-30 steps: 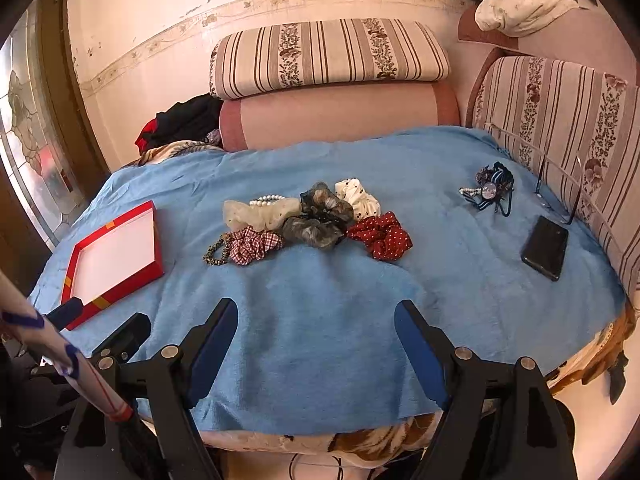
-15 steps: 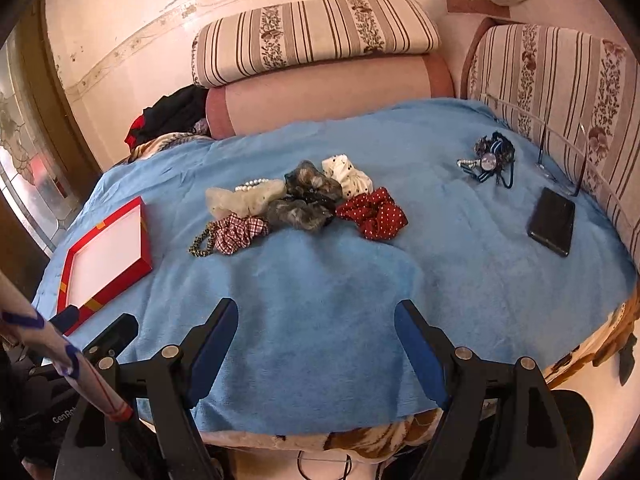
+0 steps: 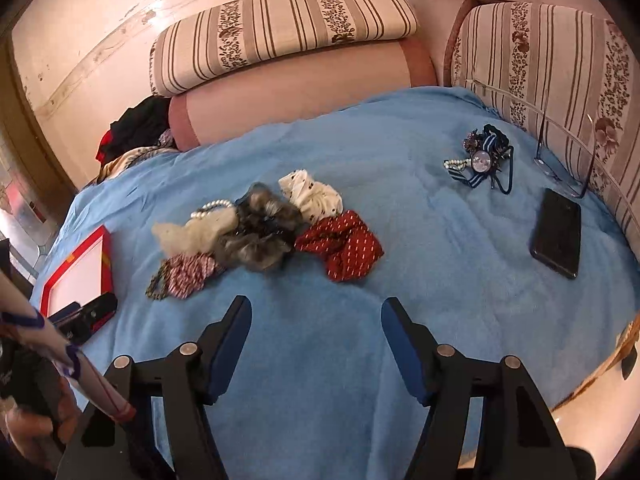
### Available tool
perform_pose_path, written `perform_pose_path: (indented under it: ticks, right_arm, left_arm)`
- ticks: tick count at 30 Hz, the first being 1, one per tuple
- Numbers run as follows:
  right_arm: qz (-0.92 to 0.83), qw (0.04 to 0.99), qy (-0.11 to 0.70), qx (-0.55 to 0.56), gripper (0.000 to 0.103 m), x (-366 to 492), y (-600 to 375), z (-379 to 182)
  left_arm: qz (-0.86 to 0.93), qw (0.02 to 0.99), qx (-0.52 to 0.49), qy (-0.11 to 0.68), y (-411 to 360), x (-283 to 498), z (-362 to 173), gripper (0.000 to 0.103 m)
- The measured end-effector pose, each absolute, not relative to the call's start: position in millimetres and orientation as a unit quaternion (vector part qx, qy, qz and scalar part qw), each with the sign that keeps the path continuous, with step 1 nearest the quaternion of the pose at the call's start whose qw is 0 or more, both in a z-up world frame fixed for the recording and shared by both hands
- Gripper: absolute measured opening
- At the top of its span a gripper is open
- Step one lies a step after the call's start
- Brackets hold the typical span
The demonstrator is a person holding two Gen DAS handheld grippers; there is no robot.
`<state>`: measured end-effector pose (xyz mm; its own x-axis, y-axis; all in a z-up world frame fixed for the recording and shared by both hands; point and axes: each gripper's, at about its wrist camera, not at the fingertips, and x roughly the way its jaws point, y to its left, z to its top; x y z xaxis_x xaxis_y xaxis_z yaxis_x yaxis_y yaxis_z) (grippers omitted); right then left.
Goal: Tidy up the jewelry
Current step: 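Move left tool to leopard-print hair tie while right tool approaches red white-dotted scrunchie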
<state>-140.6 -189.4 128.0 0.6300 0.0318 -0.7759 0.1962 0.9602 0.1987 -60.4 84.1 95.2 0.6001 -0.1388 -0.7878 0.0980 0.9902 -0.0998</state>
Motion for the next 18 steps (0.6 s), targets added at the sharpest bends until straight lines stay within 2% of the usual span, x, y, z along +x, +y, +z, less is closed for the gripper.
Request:
perform_pose_path:
  ticks: [3, 5, 8, 10, 12, 14, 18]
  right_arm:
    - [-0.045, 0.894, 0.424, 0.139, 0.067, -126, -198, 128]
    - [-0.045, 0.898, 0.415, 0.141, 0.065, -116, -205, 130]
    - [-0.053, 0.900, 0.408, 0.144, 0.063, -100, -219, 128]
    - [-0.053, 0.897, 0.408, 0.161, 0.063, -94, -230, 122]
    - [-0.056, 0.893, 0.411, 0.175, 0.062, -92, -238, 113]
    - [-0.055, 0.888, 0.416, 0.185, 0.062, -89, -244, 107]
    - [-0.057, 0.887, 0.418, 0.189, 0.062, -87, -249, 102]
  left_arm:
    - [-0.078, 0.887, -0.035, 0.454, 89, -40, 89, 0.079]
    - [-0.098, 0.876, -0.057, 0.469, 94, -29, 80, 0.074]
    - [-0.124, 0.859, -0.080, 0.491, 100, -17, 66, 0.059]
    - [-0.123, 0.853, -0.073, 0.502, 99, -10, 56, 0.055]
    - [-0.119, 0.848, -0.066, 0.512, 98, -4, 47, 0.043]
    - [-0.118, 0.847, -0.056, 0.515, 94, 2, 41, 0.036]
    - [-0.112, 0.841, -0.049, 0.526, 89, 13, 31, 0.032]
